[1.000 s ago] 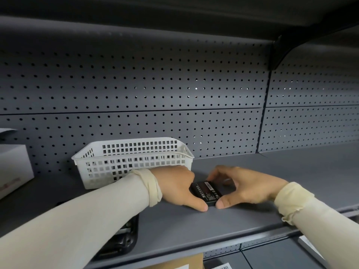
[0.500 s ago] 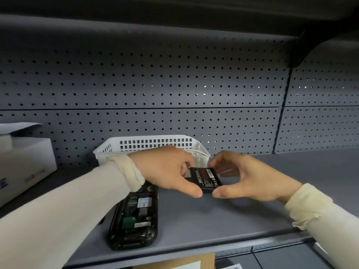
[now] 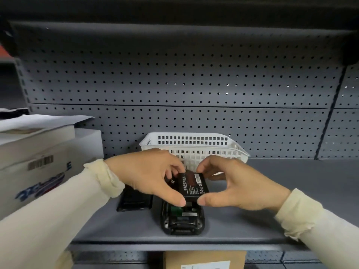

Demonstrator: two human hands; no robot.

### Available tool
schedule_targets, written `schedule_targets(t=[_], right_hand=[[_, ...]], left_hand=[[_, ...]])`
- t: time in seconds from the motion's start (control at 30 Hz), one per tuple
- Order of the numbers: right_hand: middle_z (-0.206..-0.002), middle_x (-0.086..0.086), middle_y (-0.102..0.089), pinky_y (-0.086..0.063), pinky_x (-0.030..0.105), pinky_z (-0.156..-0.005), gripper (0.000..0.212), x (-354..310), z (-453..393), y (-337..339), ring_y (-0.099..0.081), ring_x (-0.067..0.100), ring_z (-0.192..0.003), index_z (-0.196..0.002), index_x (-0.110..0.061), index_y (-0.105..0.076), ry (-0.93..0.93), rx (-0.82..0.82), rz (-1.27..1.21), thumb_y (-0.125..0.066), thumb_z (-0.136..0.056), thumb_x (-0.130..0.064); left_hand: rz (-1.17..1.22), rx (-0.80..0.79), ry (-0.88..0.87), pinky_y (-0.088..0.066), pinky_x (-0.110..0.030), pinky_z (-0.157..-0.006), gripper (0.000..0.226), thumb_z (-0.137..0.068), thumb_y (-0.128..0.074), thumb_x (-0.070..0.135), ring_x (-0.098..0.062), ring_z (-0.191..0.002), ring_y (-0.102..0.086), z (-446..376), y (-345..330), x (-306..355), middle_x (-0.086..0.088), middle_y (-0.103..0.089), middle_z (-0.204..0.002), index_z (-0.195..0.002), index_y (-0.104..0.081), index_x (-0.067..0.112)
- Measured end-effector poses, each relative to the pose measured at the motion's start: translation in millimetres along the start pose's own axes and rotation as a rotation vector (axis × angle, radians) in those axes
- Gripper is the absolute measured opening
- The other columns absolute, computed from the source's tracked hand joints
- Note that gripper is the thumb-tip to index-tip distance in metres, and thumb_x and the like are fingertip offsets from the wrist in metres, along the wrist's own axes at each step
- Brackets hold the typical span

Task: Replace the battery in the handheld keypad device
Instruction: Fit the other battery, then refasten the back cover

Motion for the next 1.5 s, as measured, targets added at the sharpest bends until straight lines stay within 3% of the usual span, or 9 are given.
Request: schedule_targets(t=[0.17, 0.33, 0.6, 1.03, 1.27, 1.37, 1.5], right_hand=[[-0.1, -0.012, -0.065, -0.047, 0.032, -0.095, 0.048, -5.5, -3.8, -15.2, -0.059, 0.001, -0.097, -0.1, -0.032, -0.057, -0.003, -0.038, 0.069, -0.075, -0.058, -0.051], [-0.105, -0.015, -0.063, -0.045, 0.03, -0.096, 0.049, -4.1, 0.9, -17.6, -0.054, -0.001, -0.103, -0.102, -0.036, -0.058, -0.032, -0.086, 0.113, -0.071, -0.06, -0.057], [-0.112, -0.017, -0.059, -0.041, 0.024, -0.101, 0.048, -4.2, 4.2, -18.9, -0.053, -0.004, -0.106, -0.115, -0.03, -0.058, -0.011, -0.13, 0.091, -0.071, -0.07, -0.042], [-0.115, -0.016, -0.059, -0.04, 0.025, -0.103, 0.044, -8.0, -0.1, -21.9, -0.053, -0.002, -0.109, -0.111, -0.03, -0.062, 0.016, -0.166, 0.086, -0.071, -0.07, -0.042], [-0.116, -0.019, -0.055, -0.038, 0.018, -0.101, 0.039, -9.7, 0.8, -22.9, -0.051, -0.005, -0.108, -0.11, -0.033, -0.062, 0.037, -0.181, 0.133, -0.069, -0.073, -0.043], [-0.115, -0.019, -0.054, -0.038, 0.019, -0.101, 0.039, -8.9, 0.5, -22.2, -0.052, -0.003, -0.107, -0.109, -0.032, -0.063, 0.041, -0.176, 0.145, -0.069, -0.073, -0.044], [-0.114, -0.018, -0.056, -0.039, 0.022, -0.103, 0.039, -7.0, 0.1, -22.5, -0.053, -0.003, -0.107, -0.107, -0.032, -0.064, 0.035, -0.178, 0.102, -0.071, -0.071, -0.045]], left_hand=[[0.032, -0.021, 0.019, -0.046, -0.015, -0.078, 0.062, -0.053, -0.073, 0.06, 0.007, -0.093, -0.053, 9.5, -5.8, -13.6, 0.021, -0.059, -0.097, -0.109, -0.059, 0.035], [0.035, -0.028, -0.013, -0.046, -0.011, -0.07, 0.065, -0.051, -0.068, 0.065, 0.002, -0.088, -0.054, 11.9, -11.8, -13.9, 0.021, -0.058, -0.097, -0.107, -0.06, 0.035], [0.016, -0.057, -0.057, -0.042, -0.008, -0.067, 0.062, -0.058, -0.065, 0.065, -0.005, -0.09, -0.053, 12.3, -14.9, -11.3, 0.019, -0.052, -0.098, -0.111, -0.059, 0.032], [0.046, -0.121, -0.01, -0.04, -0.005, -0.069, 0.065, -0.058, -0.066, 0.064, -0.001, -0.096, -0.051, 12.8, -16.4, -19.0, 0.02, -0.049, -0.102, -0.114, -0.057, 0.032], [0.051, -0.088, -0.017, -0.045, -0.022, -0.093, 0.065, -0.064, -0.071, 0.056, 0.006, -0.101, -0.05, 14.2, -17.2, -21.3, 0.018, -0.051, -0.111, -0.12, -0.054, 0.028], [0.085, -0.063, -0.014, -0.046, -0.032, -0.096, 0.064, -0.059, -0.071, 0.058, 0.003, -0.102, -0.052, 15.9, -17.7, -20.8, 0.016, -0.053, -0.111, -0.114, -0.056, 0.029], [0.125, -0.031, -0.019, -0.045, -0.034, -0.097, 0.063, -0.056, -0.072, 0.058, 0.002, -0.101, -0.053, 17.1, -18.5, -21.7, 0.016, -0.053, -0.109, -0.111, -0.059, 0.029]])
Point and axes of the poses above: each hand's wrist, its own z-axis away from the middle knuckle, its own y-axis out of the back of the hand, x = y × z, the point moved 6 cm from there along -z, towards the middle knuckle
